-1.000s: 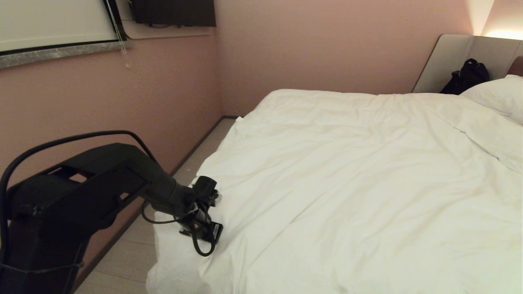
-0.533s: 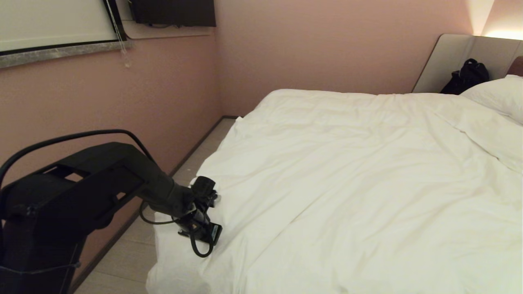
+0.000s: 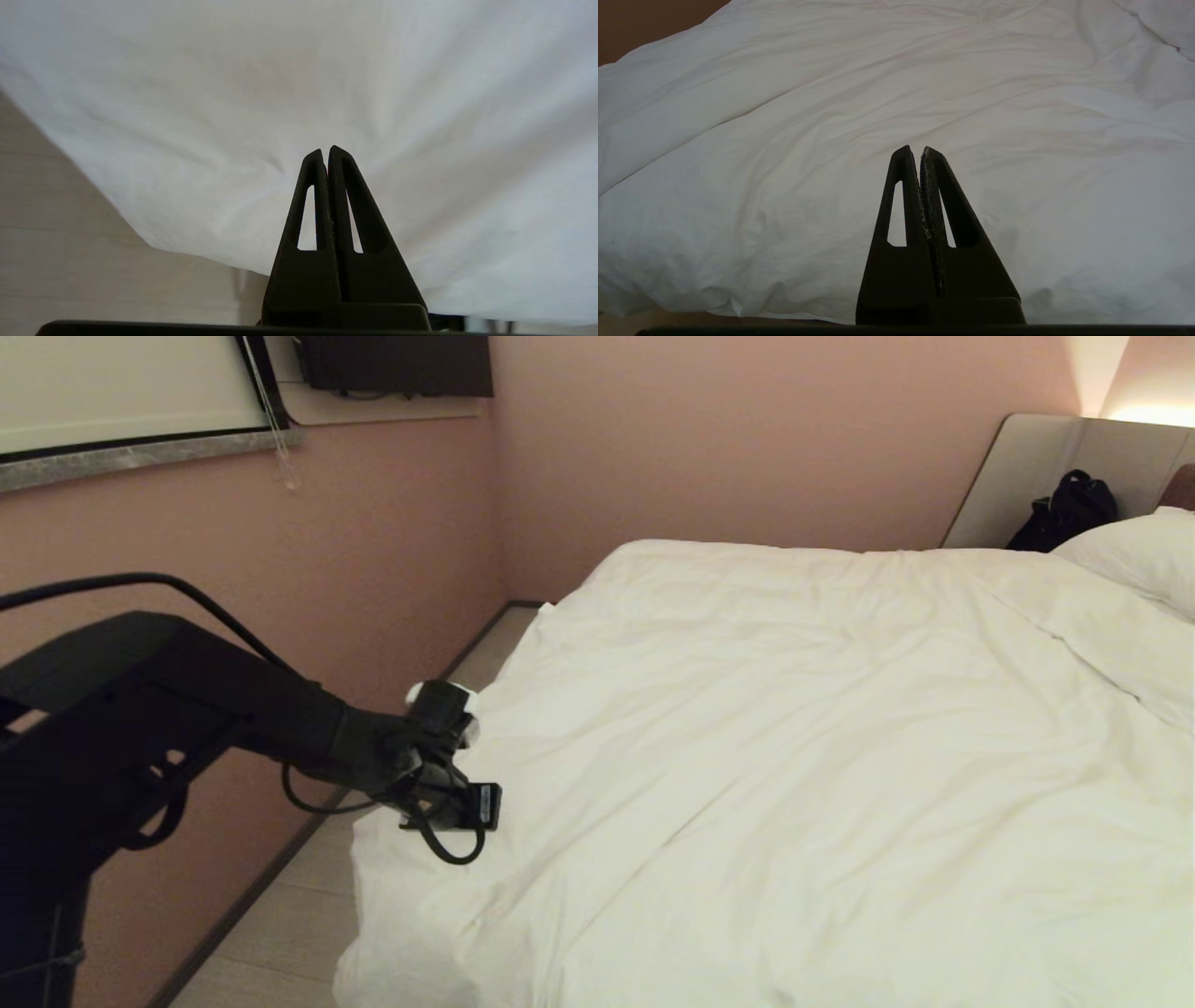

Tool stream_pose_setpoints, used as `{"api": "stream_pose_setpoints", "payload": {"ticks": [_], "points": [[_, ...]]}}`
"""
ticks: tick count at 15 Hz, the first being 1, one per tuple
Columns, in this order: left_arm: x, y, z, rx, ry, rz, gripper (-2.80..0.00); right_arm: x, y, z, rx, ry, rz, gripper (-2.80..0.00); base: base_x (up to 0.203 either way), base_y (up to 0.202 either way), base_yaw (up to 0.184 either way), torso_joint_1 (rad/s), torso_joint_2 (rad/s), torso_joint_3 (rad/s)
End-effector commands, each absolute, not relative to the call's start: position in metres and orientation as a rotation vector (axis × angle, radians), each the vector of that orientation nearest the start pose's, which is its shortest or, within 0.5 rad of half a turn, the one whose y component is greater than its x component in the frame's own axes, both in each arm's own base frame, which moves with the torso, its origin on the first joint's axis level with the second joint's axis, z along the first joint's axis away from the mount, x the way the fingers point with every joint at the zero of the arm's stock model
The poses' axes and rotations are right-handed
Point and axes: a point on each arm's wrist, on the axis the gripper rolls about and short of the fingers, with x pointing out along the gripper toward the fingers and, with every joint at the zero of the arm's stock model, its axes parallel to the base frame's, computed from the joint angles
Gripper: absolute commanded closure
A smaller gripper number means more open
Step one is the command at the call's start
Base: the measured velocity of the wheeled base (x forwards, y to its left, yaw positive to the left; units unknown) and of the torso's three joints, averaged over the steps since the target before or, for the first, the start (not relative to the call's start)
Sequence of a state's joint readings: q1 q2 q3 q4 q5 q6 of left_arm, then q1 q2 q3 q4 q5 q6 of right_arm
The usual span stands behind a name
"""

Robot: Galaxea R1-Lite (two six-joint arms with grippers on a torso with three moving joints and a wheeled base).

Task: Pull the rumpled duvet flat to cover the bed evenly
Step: Flatten the corners of the folded blanket

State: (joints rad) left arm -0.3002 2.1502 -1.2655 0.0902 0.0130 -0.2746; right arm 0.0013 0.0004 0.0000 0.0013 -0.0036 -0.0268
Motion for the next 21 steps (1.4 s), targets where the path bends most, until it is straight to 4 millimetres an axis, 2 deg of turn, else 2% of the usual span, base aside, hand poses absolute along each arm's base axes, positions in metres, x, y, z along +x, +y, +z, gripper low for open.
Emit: {"api": "stream_pose_setpoints", "payload": {"ticks": [1, 3, 5, 12, 17, 21], "points": [[0.365, -0.105, 0.123, -0.153, 0.886, -0.130, 0.00, -0.023, 0.000, 0.075, -0.028, 0.002, -0.002, 0.00, 0.000, 0.000, 0.000, 0.000, 0.00, 0.000], [0.357, -0.095, 0.148, -0.227, 0.842, -0.146, 0.00, -0.023, 0.000, 0.075, -0.028, 0.003, -0.001, 0.00, 0.000, 0.000, 0.000, 0.000, 0.00, 0.000], [0.348, -0.089, 0.157, -0.254, 0.857, -0.149, 0.00, -0.023, 0.000, 0.075, -0.028, 0.001, -0.002, 0.00, 0.000, 0.000, 0.000, 0.000, 0.00, 0.000], [0.326, -0.082, 0.155, -0.260, 0.901, -0.136, 0.00, -0.023, 0.000, 0.075, -0.023, 0.003, -0.001, 0.00, 0.000, 0.000, 0.000, 0.000, 0.00, 0.000], [0.320, -0.081, 0.165, -0.261, 0.875, -0.143, 0.00, -0.023, 0.000, 0.075, -0.031, 0.006, 0.002, 0.00, 0.000, 0.000, 0.000, 0.000, 0.00, 0.000], [0.321, -0.082, 0.162, -0.260, 0.884, -0.142, 0.00, -0.023, 0.000, 0.075, -0.032, 0.005, 0.002, 0.00, 0.000, 0.000, 0.000, -0.057, 0.13, 0.071]]}}
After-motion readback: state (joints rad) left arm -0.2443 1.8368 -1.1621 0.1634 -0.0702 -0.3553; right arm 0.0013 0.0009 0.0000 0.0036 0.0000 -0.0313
